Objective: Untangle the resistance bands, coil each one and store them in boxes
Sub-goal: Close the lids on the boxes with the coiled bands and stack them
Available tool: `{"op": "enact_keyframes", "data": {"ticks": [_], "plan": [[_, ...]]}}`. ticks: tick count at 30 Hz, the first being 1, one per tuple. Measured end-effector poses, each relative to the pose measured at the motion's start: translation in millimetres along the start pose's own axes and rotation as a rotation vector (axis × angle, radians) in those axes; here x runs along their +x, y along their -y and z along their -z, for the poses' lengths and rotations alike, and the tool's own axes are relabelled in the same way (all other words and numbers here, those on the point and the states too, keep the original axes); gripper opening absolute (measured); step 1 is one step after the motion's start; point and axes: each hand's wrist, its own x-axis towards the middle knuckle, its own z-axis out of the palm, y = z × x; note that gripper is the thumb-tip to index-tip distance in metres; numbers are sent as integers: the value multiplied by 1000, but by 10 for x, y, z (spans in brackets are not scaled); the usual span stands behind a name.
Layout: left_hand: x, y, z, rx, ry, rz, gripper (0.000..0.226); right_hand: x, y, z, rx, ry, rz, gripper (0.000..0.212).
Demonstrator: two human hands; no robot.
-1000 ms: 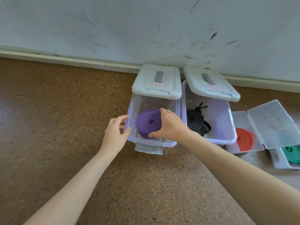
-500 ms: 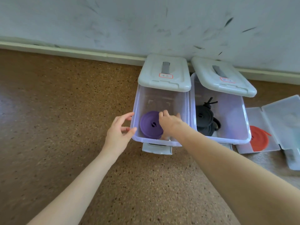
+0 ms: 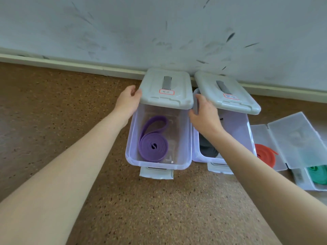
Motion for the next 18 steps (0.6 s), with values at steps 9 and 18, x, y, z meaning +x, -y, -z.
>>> {"op": "enact_keyframes", "data": {"ticks": [9,18], "plan": [[-356,59,92,-279,-161,-106,42,-272,34,-17,472,110,-55,39],[-1327,503,-31,-90,-169,38,41,-1157,-94,-269,167,-41,-88,40]]}}
